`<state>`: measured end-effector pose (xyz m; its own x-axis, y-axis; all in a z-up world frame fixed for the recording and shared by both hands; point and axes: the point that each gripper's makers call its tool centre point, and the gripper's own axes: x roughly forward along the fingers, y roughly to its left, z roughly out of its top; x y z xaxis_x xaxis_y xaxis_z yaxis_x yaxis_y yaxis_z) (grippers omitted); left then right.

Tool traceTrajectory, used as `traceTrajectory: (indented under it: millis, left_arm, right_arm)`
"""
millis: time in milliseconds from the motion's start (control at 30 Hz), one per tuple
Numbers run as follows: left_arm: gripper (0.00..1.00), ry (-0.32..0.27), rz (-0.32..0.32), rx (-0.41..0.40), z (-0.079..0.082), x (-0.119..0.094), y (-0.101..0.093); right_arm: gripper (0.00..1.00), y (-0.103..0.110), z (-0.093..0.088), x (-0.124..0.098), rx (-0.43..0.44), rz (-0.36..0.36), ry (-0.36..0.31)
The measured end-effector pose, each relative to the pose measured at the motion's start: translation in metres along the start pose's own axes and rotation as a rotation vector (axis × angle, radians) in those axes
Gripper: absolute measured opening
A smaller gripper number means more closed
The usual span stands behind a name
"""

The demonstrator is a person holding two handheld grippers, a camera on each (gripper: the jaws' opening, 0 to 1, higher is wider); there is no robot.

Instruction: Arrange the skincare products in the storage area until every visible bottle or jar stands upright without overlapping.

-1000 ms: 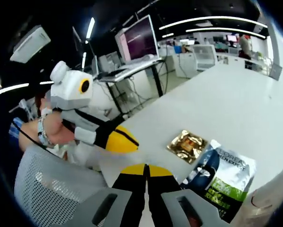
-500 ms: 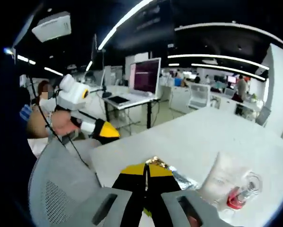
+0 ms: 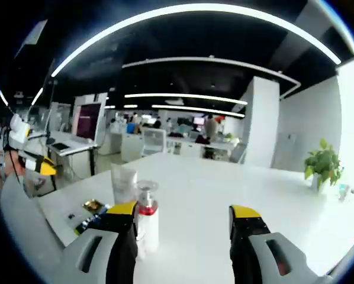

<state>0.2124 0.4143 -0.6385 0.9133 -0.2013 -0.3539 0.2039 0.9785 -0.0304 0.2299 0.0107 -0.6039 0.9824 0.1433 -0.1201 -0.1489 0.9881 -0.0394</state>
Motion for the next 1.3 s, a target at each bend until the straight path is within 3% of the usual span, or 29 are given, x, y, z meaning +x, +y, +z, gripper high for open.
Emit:
traceTrajectory:
  millis: [133, 233, 300, 333, 400, 500, 633, 800, 933, 1033, 1200, 1300]
  left_arm:
    - [0.51, 0.002, 0.022, -0.011, -0.004, -0.002, 0.001]
    - [0.52, 0.043, 0.038, -0.027, -0.021, -0.003, -0.004]
    - [0.48, 0.1, 0.062, 0.011, -0.036, -0.003, -0.002]
    - [0.47, 0.121, 0.084, 0.013, -0.037, -0.003, 0.003]
    - [0.45, 0.066, 0.113, 0.023, -0.026, -0.002, 0.011]
    - [0.47, 0.119, 0.114, 0.097, -0.035, -0.003, 0.009]
    - [0.45, 0.129, 0.135, 0.064, -0.037, -0.004, 0.013]
    - [0.43, 0.13, 0.175, 0.105, -0.036, -0.006, 0.017]
    - [0.35, 0.132, 0.199, 0.104, -0.036, -0.009, 0.021]
    - [0.32, 0.126, 0.219, 0.105, -0.034, -0.011, 0.023]
    - [0.3, 0.169, 0.196, 0.126, -0.04, -0.01, 0.017]
    - [0.29, 0.173, 0.215, 0.125, -0.04, -0.013, 0.019]
  right_arm:
    - [0.74, 0.008, -0.024, 0.005, 0.094, 0.013, 0.052]
    - [0.74, 0.01, -0.039, 0.005, 0.034, 0.01, 0.13]
    - [0.68, 0.006, -0.036, 0.005, 0.046, -0.009, 0.108]
    - [0.68, 0.005, -0.036, 0.005, 0.058, -0.009, 0.102]
    - [0.68, 0.007, -0.042, 0.006, 0.083, -0.001, 0.142]
    - [0.62, 0.013, -0.047, 0.007, 0.054, 0.022, 0.175]
    - [0.61, 0.016, -0.048, 0.007, 0.068, 0.048, 0.179]
    - [0.59, 0.024, -0.054, 0.006, 0.07, 0.098, 0.21]
    - [0.57, 0.033, -0.053, 0.004, 0.052, 0.15, 0.207]
    - [0.54, 0.033, -0.044, 0.004, 0.062, 0.146, 0.162]
    - [0.5, 0.04, -0.053, 0.003, 0.055, 0.187, 0.216]
    - [0.46, 0.043, -0.051, 0.001, 0.042, 0.197, 0.204]
